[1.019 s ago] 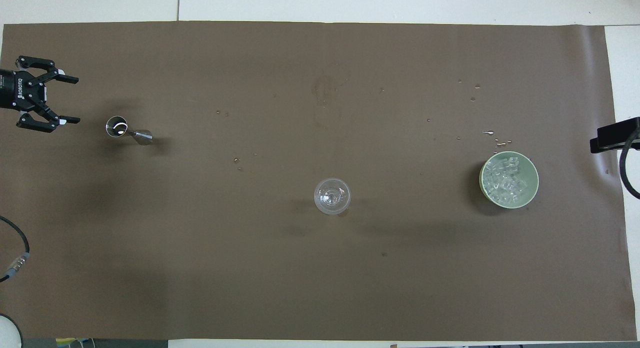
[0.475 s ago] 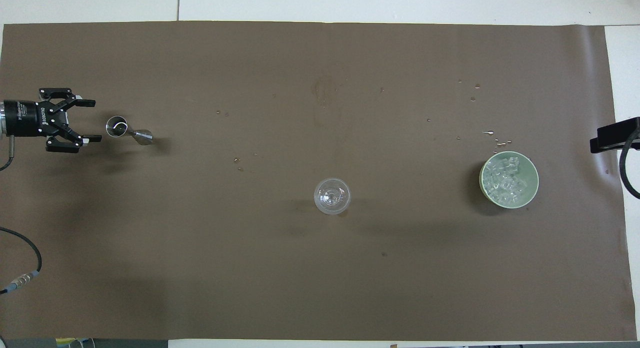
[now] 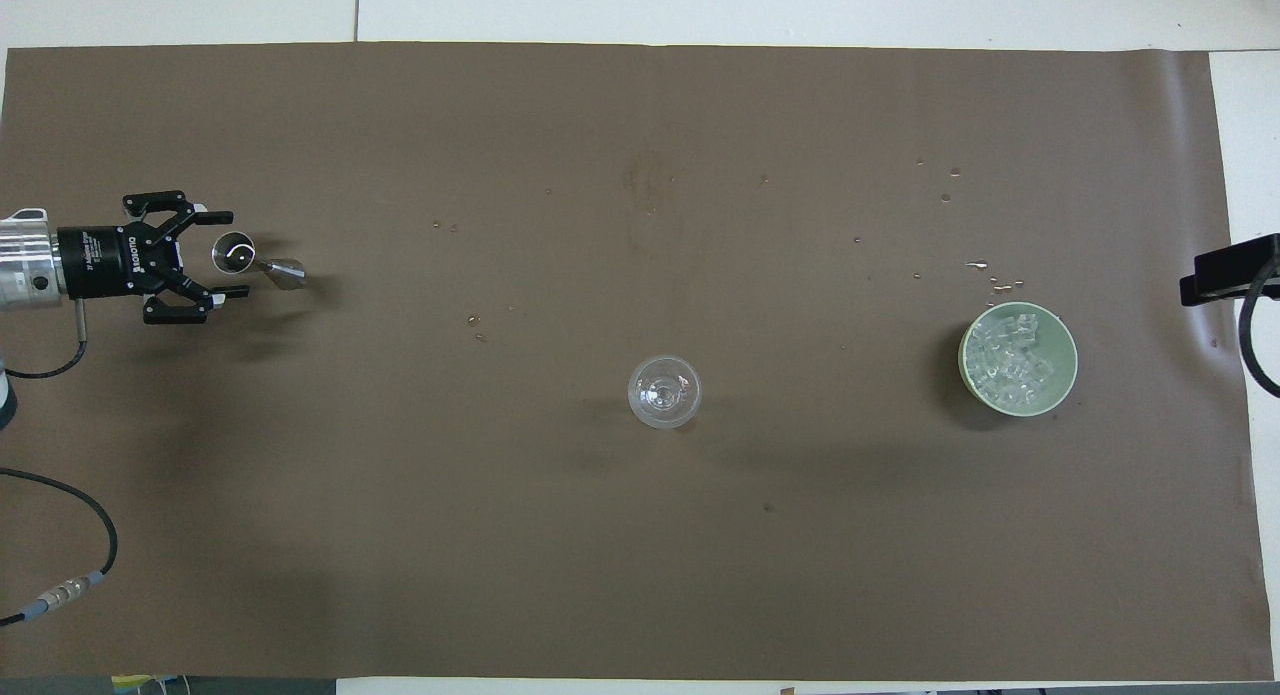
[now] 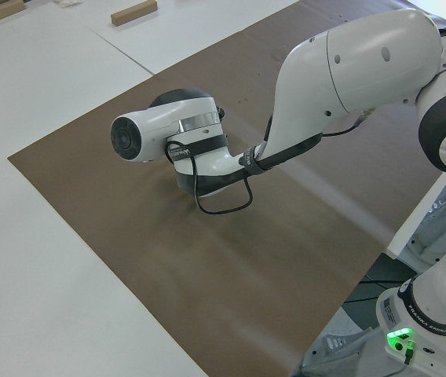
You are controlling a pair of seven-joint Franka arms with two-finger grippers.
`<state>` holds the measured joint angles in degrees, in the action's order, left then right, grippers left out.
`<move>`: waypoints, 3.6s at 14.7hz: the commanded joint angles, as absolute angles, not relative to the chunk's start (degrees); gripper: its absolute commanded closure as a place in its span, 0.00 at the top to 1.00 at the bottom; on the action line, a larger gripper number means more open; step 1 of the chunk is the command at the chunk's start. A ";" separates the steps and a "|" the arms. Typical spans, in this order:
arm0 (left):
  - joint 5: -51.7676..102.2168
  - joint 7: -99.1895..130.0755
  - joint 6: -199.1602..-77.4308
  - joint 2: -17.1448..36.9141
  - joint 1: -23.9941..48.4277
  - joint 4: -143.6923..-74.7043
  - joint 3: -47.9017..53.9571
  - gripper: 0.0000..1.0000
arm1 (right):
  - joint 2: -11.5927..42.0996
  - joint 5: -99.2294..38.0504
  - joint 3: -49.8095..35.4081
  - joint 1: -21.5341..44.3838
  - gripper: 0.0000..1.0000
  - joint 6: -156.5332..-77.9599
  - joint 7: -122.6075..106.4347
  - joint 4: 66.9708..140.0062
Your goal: Pour wine and add ice with both arms
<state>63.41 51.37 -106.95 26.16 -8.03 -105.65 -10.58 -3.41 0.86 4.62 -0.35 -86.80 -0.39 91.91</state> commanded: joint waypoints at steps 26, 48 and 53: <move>78.66 41.31 -114.17 20.30 -5.89 -119.09 -10.55 0.00 | -4.31 0.09 4.22 -0.97 1.00 -87.28 0.35 93.08; 68.05 63.08 -114.77 -3.34 19.93 -125.95 -10.72 0.00 | -9.58 -4.66 3.95 0.88 1.00 -108.95 -5.17 114.75; 55.06 75.29 -117.07 -3.96 30.30 -122.27 -10.55 0.00 | -6.07 -4.66 4.04 -1.49 1.00 -121.26 -10.64 126.00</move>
<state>60.47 69.72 -115.83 -3.15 27.08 -123.73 -9.87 -5.89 -3.69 4.33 0.31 -116.36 -8.47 120.53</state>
